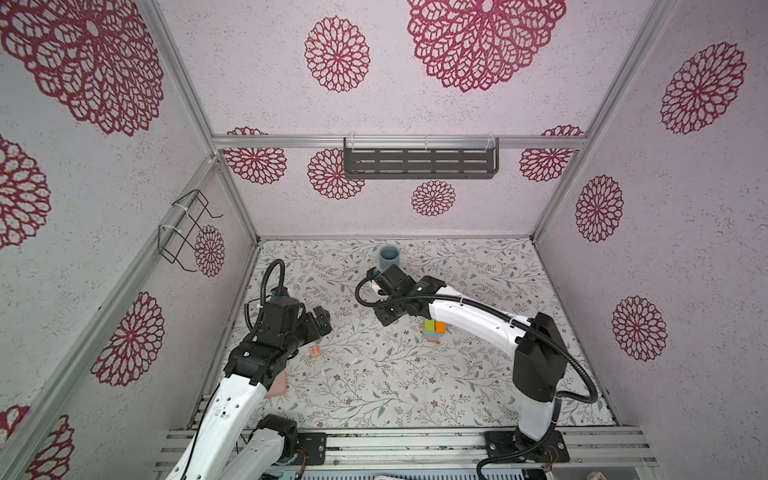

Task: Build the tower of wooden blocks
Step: 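Carry the plain wooden cube with the right gripper over the lime green block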

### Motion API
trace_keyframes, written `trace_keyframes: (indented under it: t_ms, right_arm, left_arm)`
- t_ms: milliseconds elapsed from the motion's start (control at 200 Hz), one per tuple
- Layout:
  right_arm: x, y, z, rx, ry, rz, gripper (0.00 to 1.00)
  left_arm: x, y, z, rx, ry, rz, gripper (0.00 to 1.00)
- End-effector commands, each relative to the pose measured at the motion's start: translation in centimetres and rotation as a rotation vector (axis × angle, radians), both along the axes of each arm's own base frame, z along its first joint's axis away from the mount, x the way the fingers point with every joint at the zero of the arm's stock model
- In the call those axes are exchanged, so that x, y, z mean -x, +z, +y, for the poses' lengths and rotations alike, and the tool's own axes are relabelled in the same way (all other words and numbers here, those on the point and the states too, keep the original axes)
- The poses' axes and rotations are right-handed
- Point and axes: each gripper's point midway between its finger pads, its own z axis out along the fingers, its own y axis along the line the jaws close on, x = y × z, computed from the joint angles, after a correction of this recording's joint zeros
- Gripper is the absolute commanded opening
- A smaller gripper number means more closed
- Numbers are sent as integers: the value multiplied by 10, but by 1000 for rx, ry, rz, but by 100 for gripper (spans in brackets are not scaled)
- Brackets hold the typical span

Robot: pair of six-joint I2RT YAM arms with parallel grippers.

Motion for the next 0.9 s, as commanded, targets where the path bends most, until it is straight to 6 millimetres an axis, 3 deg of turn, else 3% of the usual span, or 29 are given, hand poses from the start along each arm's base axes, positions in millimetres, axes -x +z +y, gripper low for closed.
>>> trace_keyframes:
  t_ms: [0, 145, 295, 480, 896]
  right_arm:
    - [-6, 11, -44, 9, -121, -9, 36]
    - [-2, 9, -78, -22, -302, 12, 35]
    - [2, 5, -98, -16, -433, 21, 34]
    - [6, -2, -109, -40, -533, 45, 34]
    - [6, -20, -128, -22, -650, 66, 31]
  left_arm:
    - [-18, 16, -19, 29, -34, -62, 97]
    - [-32, 7, -36, 3, -61, -34, 97]
    - [-42, -7, -43, -4, -61, 0, 97]
    - [-44, -25, -51, -18, -91, 46, 97]
    - [-40, -33, -54, 9, -109, 26, 97]
